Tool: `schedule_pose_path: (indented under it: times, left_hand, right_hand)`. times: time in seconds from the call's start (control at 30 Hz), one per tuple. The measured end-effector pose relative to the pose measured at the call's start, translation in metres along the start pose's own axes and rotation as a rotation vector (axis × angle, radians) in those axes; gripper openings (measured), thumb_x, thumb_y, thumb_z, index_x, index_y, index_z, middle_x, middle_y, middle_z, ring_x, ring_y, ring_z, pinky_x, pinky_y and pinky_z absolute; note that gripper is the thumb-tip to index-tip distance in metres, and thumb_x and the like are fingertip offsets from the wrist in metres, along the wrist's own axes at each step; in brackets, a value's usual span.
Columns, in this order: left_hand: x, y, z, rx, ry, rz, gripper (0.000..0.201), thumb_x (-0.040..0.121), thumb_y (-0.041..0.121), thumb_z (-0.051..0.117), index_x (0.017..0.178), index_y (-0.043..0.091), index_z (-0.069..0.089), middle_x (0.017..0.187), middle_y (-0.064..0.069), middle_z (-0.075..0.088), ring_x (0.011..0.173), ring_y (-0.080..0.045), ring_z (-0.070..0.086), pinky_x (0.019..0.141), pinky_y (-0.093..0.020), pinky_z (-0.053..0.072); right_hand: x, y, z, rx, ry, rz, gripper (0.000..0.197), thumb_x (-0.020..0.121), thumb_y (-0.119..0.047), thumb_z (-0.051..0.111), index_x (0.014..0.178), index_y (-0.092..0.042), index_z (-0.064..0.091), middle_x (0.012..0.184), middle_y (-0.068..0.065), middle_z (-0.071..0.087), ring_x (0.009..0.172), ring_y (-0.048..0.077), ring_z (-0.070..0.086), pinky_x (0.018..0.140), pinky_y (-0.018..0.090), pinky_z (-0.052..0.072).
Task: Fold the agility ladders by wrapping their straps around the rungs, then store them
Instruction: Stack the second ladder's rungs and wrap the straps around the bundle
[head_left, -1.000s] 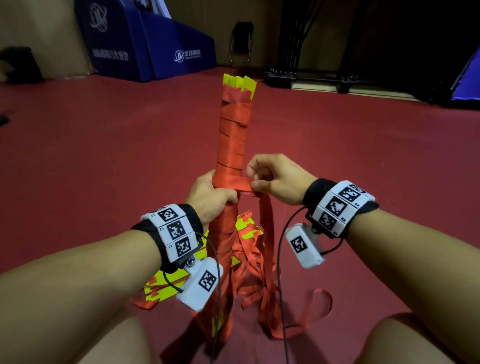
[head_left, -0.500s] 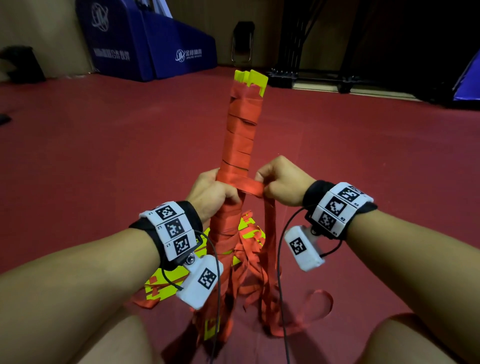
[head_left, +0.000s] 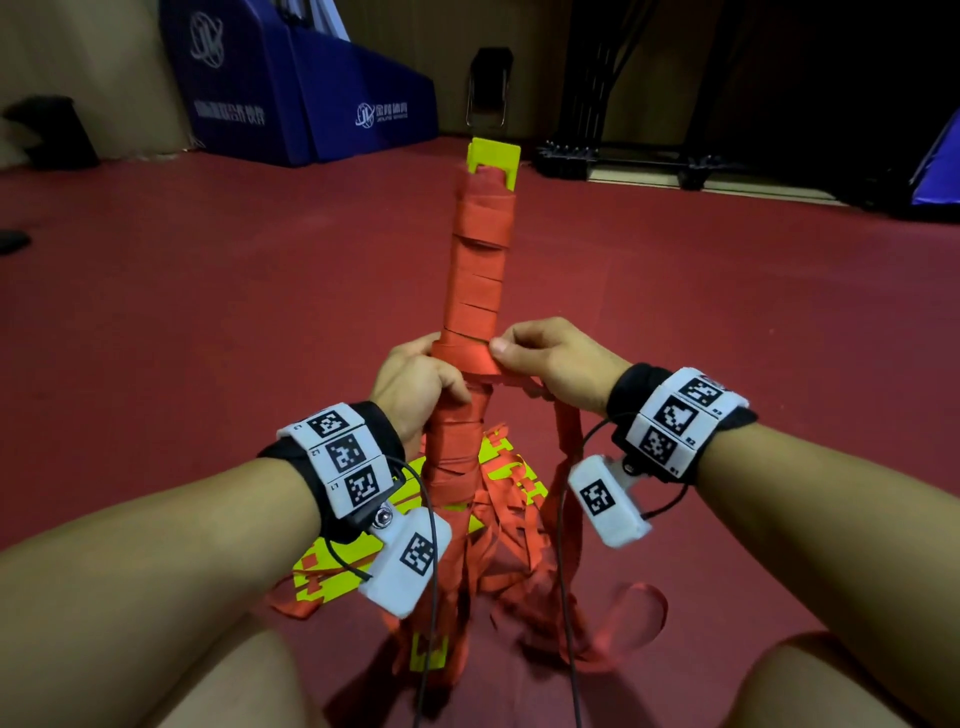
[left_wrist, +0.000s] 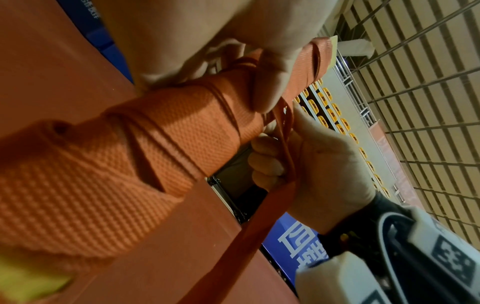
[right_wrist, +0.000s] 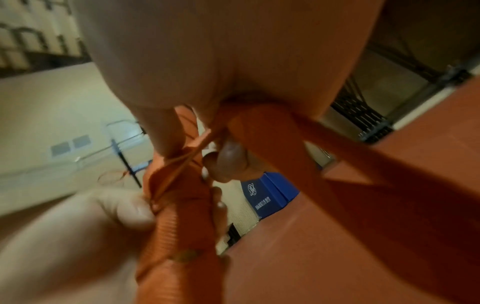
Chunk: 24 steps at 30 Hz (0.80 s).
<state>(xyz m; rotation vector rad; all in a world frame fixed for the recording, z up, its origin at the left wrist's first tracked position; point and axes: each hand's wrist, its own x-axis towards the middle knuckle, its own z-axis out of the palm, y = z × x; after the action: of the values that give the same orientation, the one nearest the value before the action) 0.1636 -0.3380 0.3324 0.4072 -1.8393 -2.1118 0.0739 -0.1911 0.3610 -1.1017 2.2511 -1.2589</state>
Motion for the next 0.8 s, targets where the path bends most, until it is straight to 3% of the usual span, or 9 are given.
schedule_pose_path:
  times: [0.1,0.27,0.4,0.53,0.67,0.8]
  left_hand:
    - [-0.001,0.002,-0.001,-0.04,-0.001,-0.007,0.044,0.05,-0.009,0.05,0.085,0.008,0.073,0.078,-0.016,0.063,0.065,-0.027,0.057,0.055,-0.022,0.048]
    - [0.0,-0.001,-0.002,0.033,-0.056,-0.024,0.074,0.039,0.0,0.049,0.112,0.0,0.062,0.087,-0.017,0.058,0.075,-0.028,0.054,0.06,-0.028,0.043]
    - [-0.004,-0.004,0.001,0.041,-0.14,0.032,0.069,0.052,0.006,0.066,0.12,0.003,0.051,0.091,-0.012,0.058,0.077,-0.019,0.058,0.061,-0.029,0.049]
    - [-0.002,-0.013,-0.001,0.083,-0.152,0.102,0.058,0.061,-0.001,0.086,0.112,0.009,0.059,0.094,-0.005,0.069,0.081,-0.012,0.067,0.074,-0.024,0.055]
    - [0.001,-0.013,-0.008,0.062,-0.063,0.109,0.056,0.066,0.012,0.082,0.117,0.003,0.061,0.097,-0.008,0.074,0.083,-0.014,0.07,0.078,-0.028,0.056]
    - [0.001,-0.011,-0.013,0.072,-0.064,0.102,0.039,0.081,0.001,0.074,0.118,-0.001,0.06,0.096,-0.009,0.073,0.081,-0.014,0.07,0.073,-0.024,0.058]
  right_hand:
    - [-0.001,0.003,0.0,-0.184,-0.019,-0.038,0.036,0.1,-0.043,0.053,0.089,-0.011,0.063,0.071,0.001,0.06,0.06,0.013,0.053,0.063,0.033,0.046]
    - [-0.005,0.001,0.003,-0.302,0.004,-0.114,0.028,0.101,-0.039,0.051,0.089,-0.016,0.06,0.069,-0.01,0.058,0.05,-0.005,0.049,0.055,0.017,0.039]
    - [-0.005,0.0,0.001,-0.289,0.026,-0.16,0.025,0.1,-0.035,0.056,0.086,-0.016,0.062,0.067,-0.011,0.058,0.049,-0.005,0.049,0.052,0.012,0.037]
    - [-0.003,0.001,-0.003,-0.343,0.026,-0.205,0.036,0.101,-0.036,0.054,0.078,-0.011,0.064,0.066,0.0,0.059,0.054,0.005,0.046,0.056,0.025,0.038]
    - [-0.004,0.002,-0.012,-0.255,0.088,-0.218,0.023,0.099,-0.03,0.06,0.076,-0.025,0.059,0.063,-0.014,0.062,0.053,-0.004,0.052,0.057,0.015,0.039]
    - [-0.007,0.0,-0.012,-0.262,-0.031,-0.153,0.023,0.098,-0.032,0.06,0.085,-0.015,0.07,0.068,-0.017,0.067,0.061,-0.004,0.057,0.061,0.018,0.046]
